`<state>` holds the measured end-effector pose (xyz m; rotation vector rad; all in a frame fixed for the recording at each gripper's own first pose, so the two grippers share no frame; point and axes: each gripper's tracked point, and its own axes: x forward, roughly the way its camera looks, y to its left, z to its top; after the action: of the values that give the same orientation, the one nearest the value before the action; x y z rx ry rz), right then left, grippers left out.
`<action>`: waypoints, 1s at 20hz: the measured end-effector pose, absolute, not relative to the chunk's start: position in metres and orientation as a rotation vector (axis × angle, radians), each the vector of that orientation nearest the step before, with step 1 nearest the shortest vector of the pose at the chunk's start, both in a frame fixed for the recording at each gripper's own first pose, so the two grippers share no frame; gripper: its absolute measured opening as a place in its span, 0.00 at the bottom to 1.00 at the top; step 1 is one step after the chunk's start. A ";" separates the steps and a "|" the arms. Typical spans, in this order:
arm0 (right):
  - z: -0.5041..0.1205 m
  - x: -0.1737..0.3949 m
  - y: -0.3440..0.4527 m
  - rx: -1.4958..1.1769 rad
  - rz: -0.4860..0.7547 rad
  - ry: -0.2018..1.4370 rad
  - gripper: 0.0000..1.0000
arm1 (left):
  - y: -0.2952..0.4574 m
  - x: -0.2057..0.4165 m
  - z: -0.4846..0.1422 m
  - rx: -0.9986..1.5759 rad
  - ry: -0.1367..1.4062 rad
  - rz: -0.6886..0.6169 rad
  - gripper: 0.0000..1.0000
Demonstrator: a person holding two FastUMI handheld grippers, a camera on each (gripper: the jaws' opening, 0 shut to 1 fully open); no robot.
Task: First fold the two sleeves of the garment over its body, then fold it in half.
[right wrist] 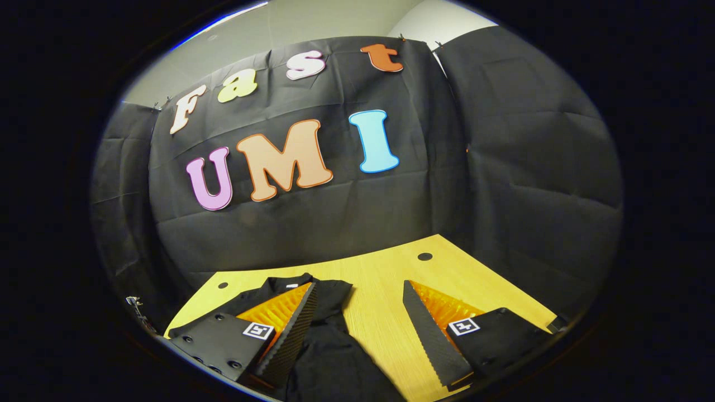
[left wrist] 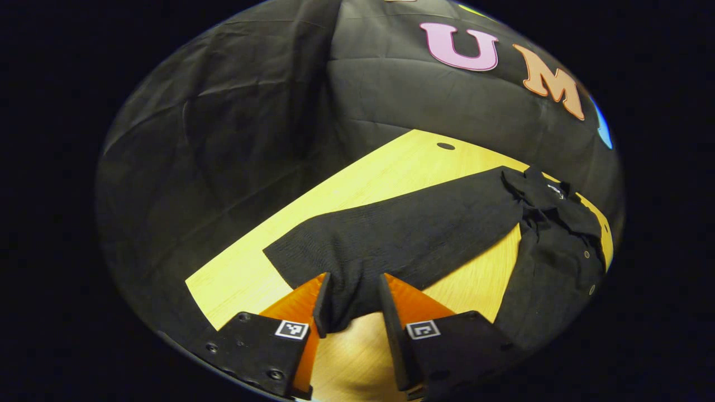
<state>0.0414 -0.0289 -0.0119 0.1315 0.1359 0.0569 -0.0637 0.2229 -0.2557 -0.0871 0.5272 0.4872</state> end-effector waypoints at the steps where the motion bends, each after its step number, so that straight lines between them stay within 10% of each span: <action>1: -0.011 0.039 -0.032 0.129 0.048 0.133 0.97 | 0.220 -0.063 -0.257 -0.089 0.525 0.487 0.38; 5: -0.001 0.032 -0.044 0.127 0.022 0.118 0.97 | 0.218 -0.063 -0.257 -0.082 0.533 0.489 0.06; 20: 0.058 -0.013 -0.106 0.164 -0.103 -0.006 0.97 | 0.212 -0.055 -0.250 -0.046 0.604 0.420 0.00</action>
<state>-0.0128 -0.1059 0.0579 0.1637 -0.0060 -0.1028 -0.0552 0.2116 -0.2498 -0.0461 0.6041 0.4198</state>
